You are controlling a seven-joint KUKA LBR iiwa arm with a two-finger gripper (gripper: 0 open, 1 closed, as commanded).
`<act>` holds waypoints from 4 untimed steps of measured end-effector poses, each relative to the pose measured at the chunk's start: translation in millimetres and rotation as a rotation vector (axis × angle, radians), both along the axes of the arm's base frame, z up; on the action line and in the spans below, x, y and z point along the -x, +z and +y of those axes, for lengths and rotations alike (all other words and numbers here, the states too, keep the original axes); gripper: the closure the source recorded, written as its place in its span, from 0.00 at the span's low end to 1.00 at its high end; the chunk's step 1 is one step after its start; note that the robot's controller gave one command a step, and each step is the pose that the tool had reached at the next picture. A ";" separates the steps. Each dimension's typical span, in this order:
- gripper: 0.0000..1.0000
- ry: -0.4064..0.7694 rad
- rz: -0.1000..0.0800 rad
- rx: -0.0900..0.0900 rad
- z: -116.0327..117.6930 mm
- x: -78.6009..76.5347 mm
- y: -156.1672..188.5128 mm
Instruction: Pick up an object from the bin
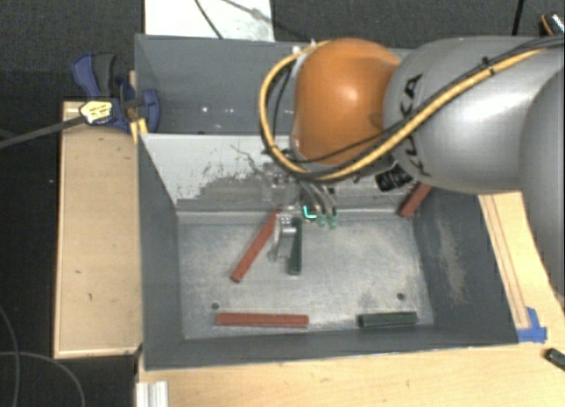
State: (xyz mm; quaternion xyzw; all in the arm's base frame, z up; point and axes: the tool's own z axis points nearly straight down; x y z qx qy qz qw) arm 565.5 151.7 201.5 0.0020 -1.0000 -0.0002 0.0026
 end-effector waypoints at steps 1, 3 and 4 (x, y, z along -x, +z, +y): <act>0.00 0.313 -0.002 -0.001 16.8 -4.5 -122.9; 0.00 0.302 -0.006 -0.002 16.7 -6.1 -119.9; 0.00 0.357 -0.006 0.000 -0.1 -14.3 -131.1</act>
Offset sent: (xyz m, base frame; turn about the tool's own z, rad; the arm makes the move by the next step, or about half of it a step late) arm 0.0055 0.0166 -0.1205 -0.3125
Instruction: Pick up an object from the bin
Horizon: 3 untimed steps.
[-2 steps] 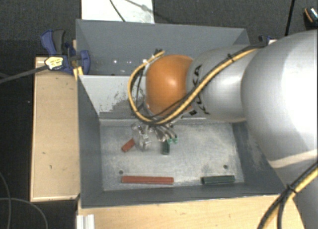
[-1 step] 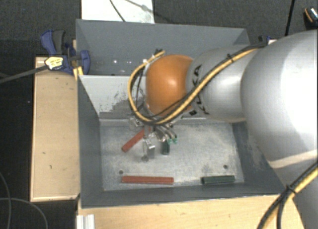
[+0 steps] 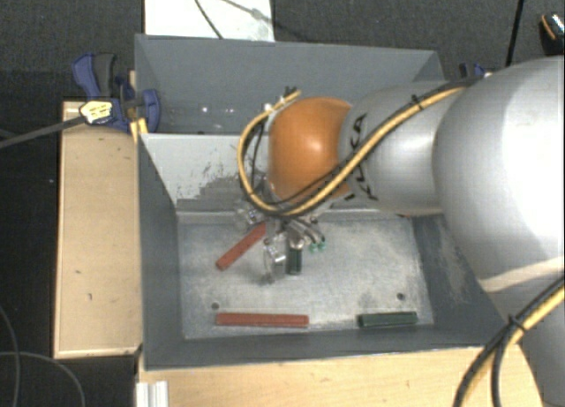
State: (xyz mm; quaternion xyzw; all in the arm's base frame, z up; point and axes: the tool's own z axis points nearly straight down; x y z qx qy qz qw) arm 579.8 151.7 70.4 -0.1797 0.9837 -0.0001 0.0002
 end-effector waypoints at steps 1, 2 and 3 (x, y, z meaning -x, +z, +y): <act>1.00 -0.003 0.000 -0.001 1.0 0.2 0.4; 1.00 0.194 -0.009 -0.003 34.9 21.8 110.6; 1.00 0.207 -0.008 -0.002 25.2 19.8 157.8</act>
Offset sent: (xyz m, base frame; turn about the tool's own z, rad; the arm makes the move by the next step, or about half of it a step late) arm 0.0000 0.0000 0.0000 0.0000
